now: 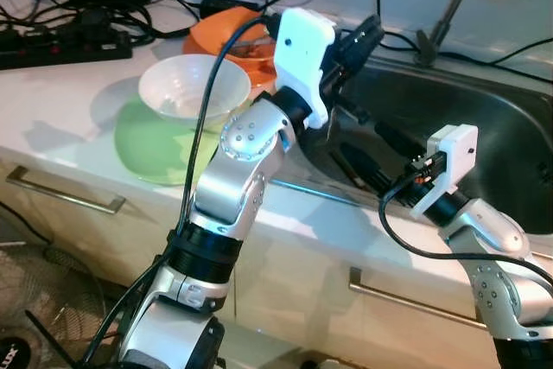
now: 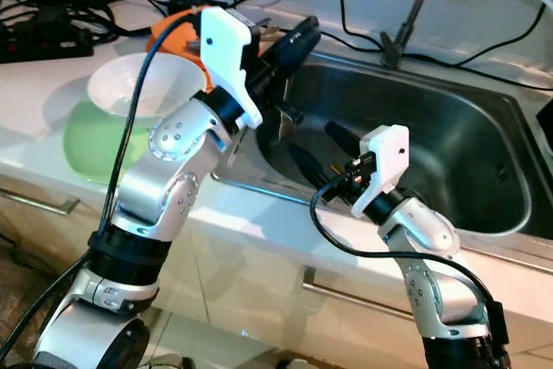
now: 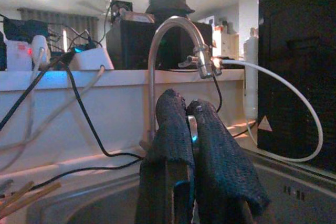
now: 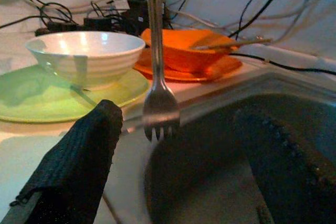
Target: Kitchen organization
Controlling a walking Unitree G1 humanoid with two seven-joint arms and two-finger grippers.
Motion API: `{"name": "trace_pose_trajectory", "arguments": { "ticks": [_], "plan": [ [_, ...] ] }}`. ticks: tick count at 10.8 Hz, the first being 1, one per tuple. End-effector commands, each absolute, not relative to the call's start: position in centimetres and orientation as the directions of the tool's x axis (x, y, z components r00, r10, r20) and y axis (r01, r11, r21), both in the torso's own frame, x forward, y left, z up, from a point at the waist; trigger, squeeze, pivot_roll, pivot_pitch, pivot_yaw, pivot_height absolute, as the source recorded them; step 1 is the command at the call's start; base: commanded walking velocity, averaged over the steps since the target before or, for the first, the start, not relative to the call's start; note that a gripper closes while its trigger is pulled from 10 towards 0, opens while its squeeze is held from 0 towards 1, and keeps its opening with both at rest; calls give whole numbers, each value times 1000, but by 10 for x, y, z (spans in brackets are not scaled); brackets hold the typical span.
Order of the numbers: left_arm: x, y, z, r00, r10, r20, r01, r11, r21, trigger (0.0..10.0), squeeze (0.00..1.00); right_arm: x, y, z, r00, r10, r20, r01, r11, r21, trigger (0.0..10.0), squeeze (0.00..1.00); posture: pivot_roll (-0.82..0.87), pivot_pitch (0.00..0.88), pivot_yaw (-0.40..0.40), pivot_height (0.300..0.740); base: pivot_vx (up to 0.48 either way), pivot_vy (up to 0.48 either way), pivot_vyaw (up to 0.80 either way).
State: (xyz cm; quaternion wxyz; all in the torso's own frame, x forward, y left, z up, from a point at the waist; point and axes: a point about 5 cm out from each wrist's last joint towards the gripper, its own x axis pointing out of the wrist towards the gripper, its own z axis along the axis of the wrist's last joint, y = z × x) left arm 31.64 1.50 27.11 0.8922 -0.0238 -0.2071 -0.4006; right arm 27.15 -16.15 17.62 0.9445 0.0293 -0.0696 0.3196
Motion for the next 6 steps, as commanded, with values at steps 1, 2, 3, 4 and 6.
{"name": "trace_pose_trajectory", "arguments": {
  "ticks": [1,2,3,4,6],
  "plan": [
    [311,10,272,568,-726,389,745,654,133,10000,0,271,-157,183,774,609,175,-619,785,2,10000,0,19,43,-53,740,0,0,0],
    [311,9,271,559,-737,380,761,638,118,10000,0,273,-154,185,774,605,187,-617,787,10,10000,0,19,43,-53,740,0,0,0],
    [310,8,269,552,-746,372,772,626,109,10000,0,274,-151,186,774,601,200,-615,788,15,10000,0,23,44,-54,740,0,0,0],
    [308,6,267,539,-763,358,791,604,96,10000,0,276,-148,190,769,601,217,-619,785,22,10000,0,25,45,-54,740,0,0,0],
    [307,4,264,526,-776,347,807,585,85,10000,0,277,-143,191,761,607,229,-629,777,30,10000,0,24,47,-53,740,0,0,0]
  ]
}}
